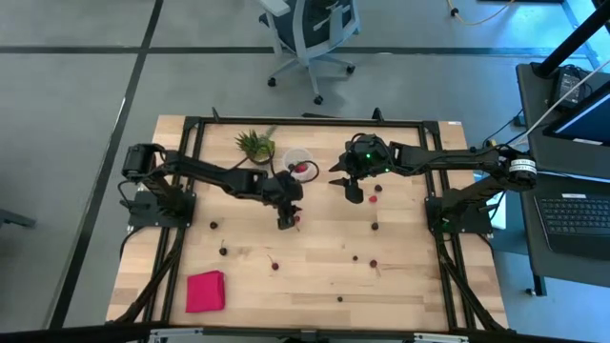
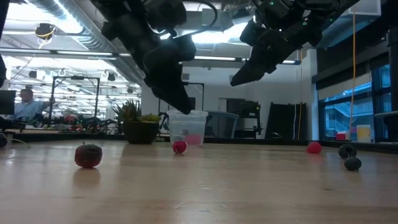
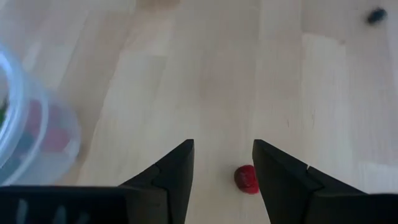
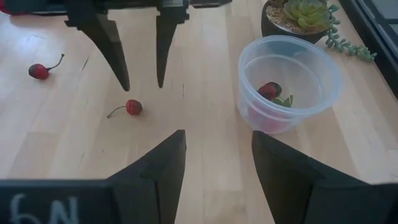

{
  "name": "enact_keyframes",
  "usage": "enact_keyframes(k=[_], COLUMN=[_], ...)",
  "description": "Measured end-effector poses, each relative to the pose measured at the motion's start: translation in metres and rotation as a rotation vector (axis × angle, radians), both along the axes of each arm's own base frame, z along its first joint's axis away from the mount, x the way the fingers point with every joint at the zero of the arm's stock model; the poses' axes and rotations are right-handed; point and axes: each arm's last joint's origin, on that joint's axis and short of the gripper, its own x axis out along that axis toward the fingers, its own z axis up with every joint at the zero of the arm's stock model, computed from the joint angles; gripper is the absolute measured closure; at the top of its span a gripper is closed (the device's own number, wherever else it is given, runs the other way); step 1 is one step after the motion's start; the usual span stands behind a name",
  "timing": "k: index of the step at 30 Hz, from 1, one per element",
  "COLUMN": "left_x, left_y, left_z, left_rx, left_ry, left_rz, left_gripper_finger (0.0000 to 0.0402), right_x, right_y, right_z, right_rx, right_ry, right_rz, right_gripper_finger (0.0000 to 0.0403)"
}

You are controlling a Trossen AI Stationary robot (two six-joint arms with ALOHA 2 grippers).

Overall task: Pick and placing Produce into tupperware
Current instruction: Put the red cherry into the transparent container

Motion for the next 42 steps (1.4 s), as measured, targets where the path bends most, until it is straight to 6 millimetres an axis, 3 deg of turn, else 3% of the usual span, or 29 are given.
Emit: enact_keyframes(k=[14,24,34,42], left_x=[-0.001,0.004,0.013,0.013], left_y=[-0.024,-0.032,-0.036,-0.045], left_z=[-0.012,-0.025,-0.053,-0.058], left_rx=[-0.002,-0.041,-0.070,-0.104], left_ry=[0.019,0.030,0.079,0.096], left_rz=[0.223,0.255,0.277,0.259], left_gripper_finger=[0.0255,0.0259,0.0260,0.0260], right_x=[-0.001,-0.001,-0.001,-0.001], right_y=[0.000,0.000,0.000,0.000], right_z=[-0.001,-0.001,-0.001,-0.001], right_rx=[0.004,0.008,0.028,0.047], right_ry=[0.009,0.010,0.010,0.009], right_rz=[0.000,-0.004,-0.018,-0.032], right_gripper_finger=[0.0217,0.0217,0.0217,0.0217])
